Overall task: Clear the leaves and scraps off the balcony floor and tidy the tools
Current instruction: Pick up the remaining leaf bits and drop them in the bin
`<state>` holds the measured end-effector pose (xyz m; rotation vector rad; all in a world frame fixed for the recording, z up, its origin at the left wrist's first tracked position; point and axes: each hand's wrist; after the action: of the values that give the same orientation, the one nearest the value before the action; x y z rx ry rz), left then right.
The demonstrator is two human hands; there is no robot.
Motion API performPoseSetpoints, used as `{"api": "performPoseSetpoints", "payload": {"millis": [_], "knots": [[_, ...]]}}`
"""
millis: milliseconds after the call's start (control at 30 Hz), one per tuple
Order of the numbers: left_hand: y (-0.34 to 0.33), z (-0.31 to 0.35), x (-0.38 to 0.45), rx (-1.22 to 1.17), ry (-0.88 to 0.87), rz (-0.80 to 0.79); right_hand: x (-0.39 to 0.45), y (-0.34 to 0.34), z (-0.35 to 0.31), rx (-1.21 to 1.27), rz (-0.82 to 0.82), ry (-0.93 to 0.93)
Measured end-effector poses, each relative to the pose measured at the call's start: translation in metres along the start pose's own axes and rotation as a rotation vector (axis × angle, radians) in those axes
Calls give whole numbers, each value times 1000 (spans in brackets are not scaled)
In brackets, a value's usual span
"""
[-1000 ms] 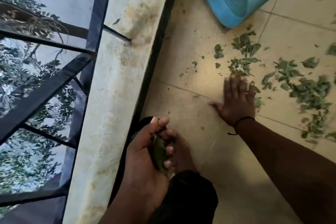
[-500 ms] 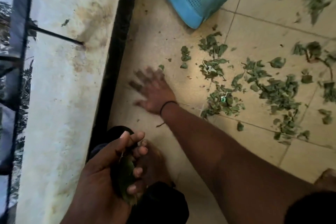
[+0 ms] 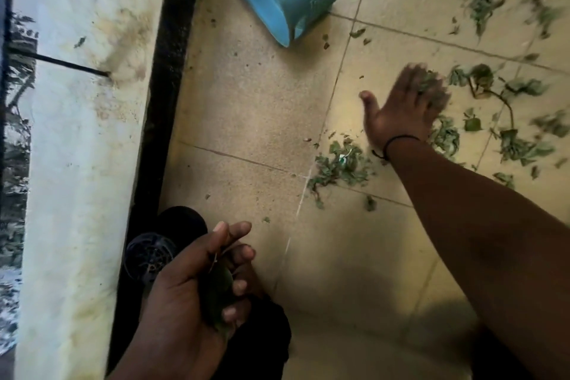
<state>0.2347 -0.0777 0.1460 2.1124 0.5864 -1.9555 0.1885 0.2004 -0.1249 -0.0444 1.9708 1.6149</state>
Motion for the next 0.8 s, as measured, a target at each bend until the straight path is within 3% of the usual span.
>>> {"api": "performPoseSetpoints", "payload": {"millis": [67, 133, 233, 300, 367, 433, 500, 633, 800], "knots": [[-4, -10, 2, 40, 0, 44, -11, 3, 18, 74, -4, -163], [-9, -20, 4, 72, -1, 81, -30, 0, 11, 85, -6, -190], [-19, -34, 9, 107, 5, 151, -86, -15, -37, 147, -20, 235], [-22, -41, 13, 133, 14, 192, -130, -35, -81, 175, -179, 610], [-26, -45, 17, 167, 7, 222, -167, -65, -115, 12, -268, 942], [-29, -47, 19, 188, -8, 236, -175, -86, -119, -149, -315, 1079], [-30, -51, 22, 200, -26, 253, -161, -91, -97, -146, -294, 1028], [-30, -61, 25, 261, -32, 213, -109, -68, -17, -187, -92, 866], [-34, -66, 24, 292, -69, 187, -55, -26, 77, -199, -5, 434]]}}
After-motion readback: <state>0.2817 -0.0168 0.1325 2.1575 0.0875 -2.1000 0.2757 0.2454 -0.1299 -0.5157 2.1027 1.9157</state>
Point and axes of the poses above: each hand's wrist, its own x-axis towards the middle knuckle, its own y-axis out of the back of the hand, z = x × y, and after that the axes turned 14 degrees about y, right-handed
